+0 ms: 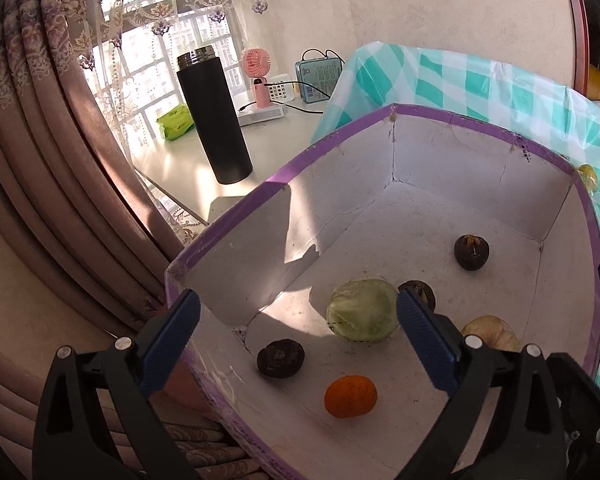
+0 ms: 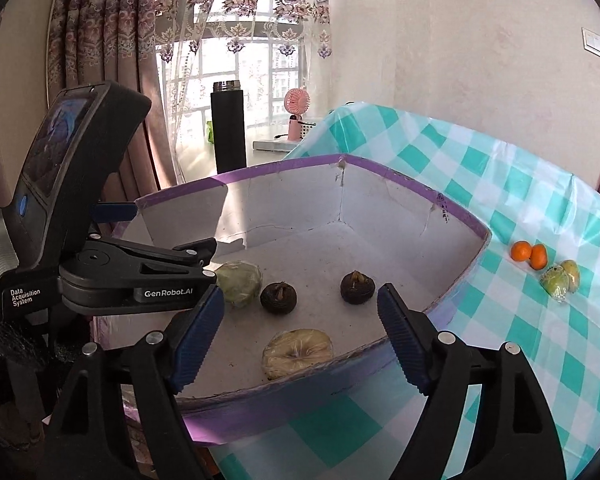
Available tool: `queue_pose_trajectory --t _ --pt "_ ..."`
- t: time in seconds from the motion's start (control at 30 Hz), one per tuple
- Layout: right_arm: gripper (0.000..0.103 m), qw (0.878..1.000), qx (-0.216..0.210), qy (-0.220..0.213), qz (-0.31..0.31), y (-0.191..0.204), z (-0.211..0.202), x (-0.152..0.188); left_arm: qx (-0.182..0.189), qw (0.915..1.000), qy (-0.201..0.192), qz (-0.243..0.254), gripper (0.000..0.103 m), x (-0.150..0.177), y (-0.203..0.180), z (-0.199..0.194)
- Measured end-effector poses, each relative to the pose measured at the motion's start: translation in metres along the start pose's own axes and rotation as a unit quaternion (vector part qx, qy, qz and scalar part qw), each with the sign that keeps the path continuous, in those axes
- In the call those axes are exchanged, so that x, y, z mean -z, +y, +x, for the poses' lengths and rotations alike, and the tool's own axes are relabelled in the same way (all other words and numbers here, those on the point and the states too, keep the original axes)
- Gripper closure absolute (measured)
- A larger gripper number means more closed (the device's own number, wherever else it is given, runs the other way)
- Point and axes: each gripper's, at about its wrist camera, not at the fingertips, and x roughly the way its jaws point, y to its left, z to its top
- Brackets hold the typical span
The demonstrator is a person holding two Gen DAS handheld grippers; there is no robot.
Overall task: Organize fruits
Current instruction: 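Move both open tools back toward the remaining fruit on the table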
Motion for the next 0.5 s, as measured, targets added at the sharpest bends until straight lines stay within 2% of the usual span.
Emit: queue_pose_trajectory --t 0.1,0.17,0.23,0.3,0.33,0.4,0.47,0.5 --pt "0.021 0.999 -0.001 -0.034 0.037 -0.023 -0.014 0.001 -0.017 0.9983 -0.052 -0.017 0.004 -0.005 -0.001 -0.025" --pt "0.016 0.995 0.006 -0.064 0.072 -0.044 -0.027 0.004 -0.004 0.9924 -0.118 -0.034 0.004 -0.005 -0.003 -0.050" --pt "0.016 0.990 0.029 -0.091 0.104 -0.067 -0.039 0.010 0.027 0.9824 -0.181 -0.037 0.002 -0.002 -0.013 -0.075" --pt "0.016 0.985 0.062 -0.097 0.130 -0.092 -0.046 0.018 0.088 0.9704 -0.224 -0.023 0.002 0.003 -0.028 -0.097" --pt "0.016 0.982 0.083 -0.090 0.145 -0.106 -0.047 0.022 0.128 0.9644 -0.232 -0.008 0.002 0.005 -0.041 -0.105" --pt "0.016 0.973 0.116 -0.080 0.183 -0.135 -0.052 0.034 0.213 0.9519 -0.219 0.017 0.002 0.006 -0.068 -0.114" --pt "0.016 0.962 0.137 -0.078 0.225 -0.165 -0.058 0.047 0.298 0.9336 -0.192 0.053 0.002 0.011 -0.102 -0.120" --pt "0.016 0.956 0.146 -0.078 0.241 -0.177 -0.063 0.054 0.326 0.9252 -0.180 0.071 0.002 0.014 -0.118 -0.122"
